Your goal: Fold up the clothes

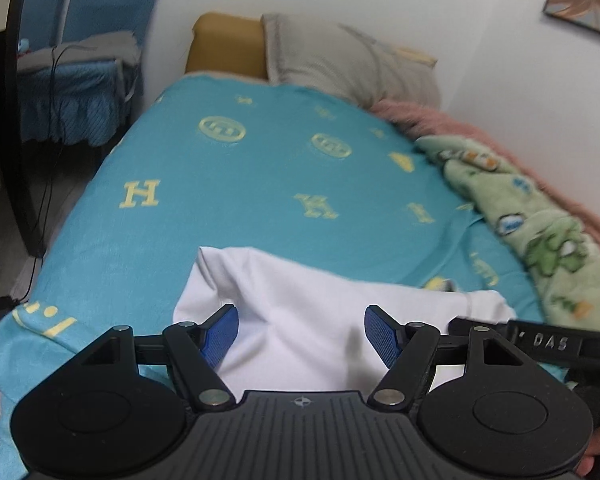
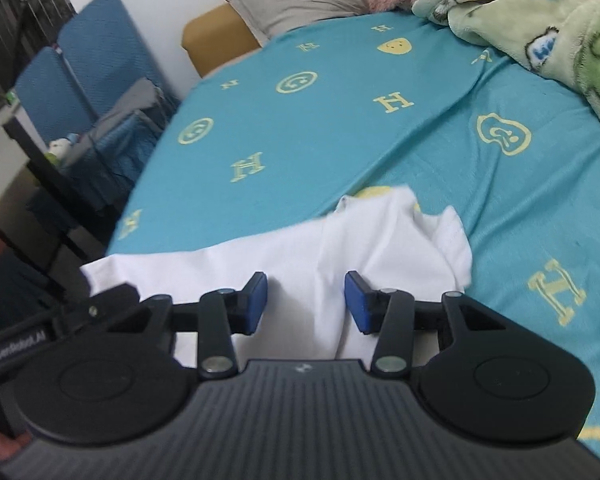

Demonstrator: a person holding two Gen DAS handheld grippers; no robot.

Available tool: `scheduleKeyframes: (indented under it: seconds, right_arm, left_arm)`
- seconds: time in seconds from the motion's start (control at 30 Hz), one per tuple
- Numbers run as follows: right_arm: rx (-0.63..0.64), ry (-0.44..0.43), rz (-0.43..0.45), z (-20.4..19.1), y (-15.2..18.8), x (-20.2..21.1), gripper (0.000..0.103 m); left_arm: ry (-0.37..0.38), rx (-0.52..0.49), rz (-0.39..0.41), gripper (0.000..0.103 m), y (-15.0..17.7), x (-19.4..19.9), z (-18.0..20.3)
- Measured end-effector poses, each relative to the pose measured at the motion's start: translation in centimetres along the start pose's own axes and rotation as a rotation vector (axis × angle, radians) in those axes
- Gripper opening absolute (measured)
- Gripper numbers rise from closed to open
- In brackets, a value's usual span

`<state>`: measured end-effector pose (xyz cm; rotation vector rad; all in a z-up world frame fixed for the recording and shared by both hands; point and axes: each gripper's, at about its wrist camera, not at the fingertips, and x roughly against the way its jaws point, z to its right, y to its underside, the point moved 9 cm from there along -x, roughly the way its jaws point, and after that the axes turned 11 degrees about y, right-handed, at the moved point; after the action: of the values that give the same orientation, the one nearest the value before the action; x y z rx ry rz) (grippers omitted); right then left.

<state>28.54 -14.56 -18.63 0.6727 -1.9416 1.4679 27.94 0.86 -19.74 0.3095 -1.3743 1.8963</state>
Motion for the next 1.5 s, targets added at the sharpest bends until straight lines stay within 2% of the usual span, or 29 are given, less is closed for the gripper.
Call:
scheduleKeyframes:
  seconds: [0.23, 0.43, 0.6, 0.77, 0.9, 1.0, 1.13, 1.2, 1.27, 1.5]
  right_arm:
    - [0.035, 0.028, 0.016, -0.1, 0.1, -1.6, 0.045]
    - [0.06, 0.039, 0.023, -0.3, 0.5, -1.1, 0.044]
    - [0.062, 0.036, 0.014, -0.3, 1.6, 1.3, 0.044]
    - [0.074, 0.046, 0.019, -0.3, 3.8, 4.7, 0.045]
    - [0.039, 0.019, -0.013, -0.3, 4.9, 6.8, 0.045]
    - [-0.03, -0.007, -0.027, 0.3, 5.3, 8.2, 0.045]
    - [-0.151, -0.037, -0.056, 1.5, 6.0, 9.6, 0.046]
    - [-0.238, -0.071, -0.092, 2.0, 6.7, 9.5, 0.056]
    - [-0.325, -0.105, -0.128, 2.6, 7.3, 9.5, 0.082]
    - [-0.629, -0.217, -0.255, 4.6, 9.3, 9.2, 0.083]
  left_arm:
    - [-0.032, -0.03, -0.03, 0.071, 0.2, -2.0, -0.8]
    - [-0.026, -0.035, -0.033, 0.071, 0.9, -0.6, 0.2]
    - [0.01, -0.073, -0.029, 0.071, 2.5, 2.8, 2.8]
    - [-0.005, -0.138, 0.0, 0.071, 3.7, 5.6, 5.0]
    - [-0.017, -0.144, -0.023, 0.071, 5.2, 6.4, 5.9]
    - [-0.037, -0.132, -0.071, 0.071, 6.8, 6.0, 5.6]
    - [-0.065, -0.166, -0.095, 0.071, 8.0, 5.6, 5.6]
    - [-0.071, -0.171, -0.097, 0.071, 8.0, 5.5, 5.6]
    - [-0.065, -0.159, -0.097, 0.071, 8.0, 5.5, 5.5]
    - [-0.04, -0.085, -0.097, 0.071, 7.6, 5.6, 4.9]
